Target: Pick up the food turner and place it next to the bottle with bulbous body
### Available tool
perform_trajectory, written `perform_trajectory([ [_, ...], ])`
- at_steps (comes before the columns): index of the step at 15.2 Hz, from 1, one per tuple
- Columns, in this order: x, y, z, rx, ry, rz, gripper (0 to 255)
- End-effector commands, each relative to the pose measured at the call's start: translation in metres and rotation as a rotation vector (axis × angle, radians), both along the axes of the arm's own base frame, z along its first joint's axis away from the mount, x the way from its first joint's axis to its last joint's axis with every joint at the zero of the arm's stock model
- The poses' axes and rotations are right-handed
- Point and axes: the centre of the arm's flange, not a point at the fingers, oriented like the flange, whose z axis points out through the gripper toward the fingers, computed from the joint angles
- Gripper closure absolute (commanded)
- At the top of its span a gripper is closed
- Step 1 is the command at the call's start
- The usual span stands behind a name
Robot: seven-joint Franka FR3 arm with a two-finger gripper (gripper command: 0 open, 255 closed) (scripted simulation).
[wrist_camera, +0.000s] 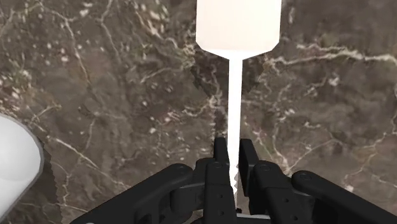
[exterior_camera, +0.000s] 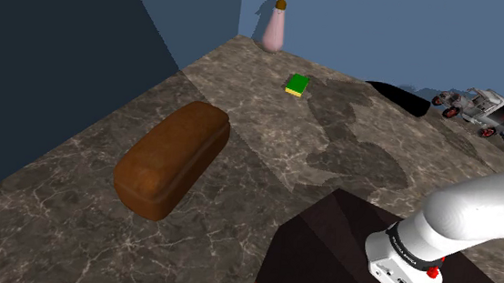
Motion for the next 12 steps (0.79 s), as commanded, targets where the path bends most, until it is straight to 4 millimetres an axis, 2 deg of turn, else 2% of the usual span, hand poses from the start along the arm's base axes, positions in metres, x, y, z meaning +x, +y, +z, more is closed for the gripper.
perform_trajectory([
  [1, 0.001, -0.001, -0.01, -0.001, 0.0, 0.0, 255],
  [6, 0.001, -0.001, -0.038, -0.001, 0.0, 0.0, 255],
  [12, 0.001, -0.001, -0.038, -0.001, 0.0, 0.0, 255],
])
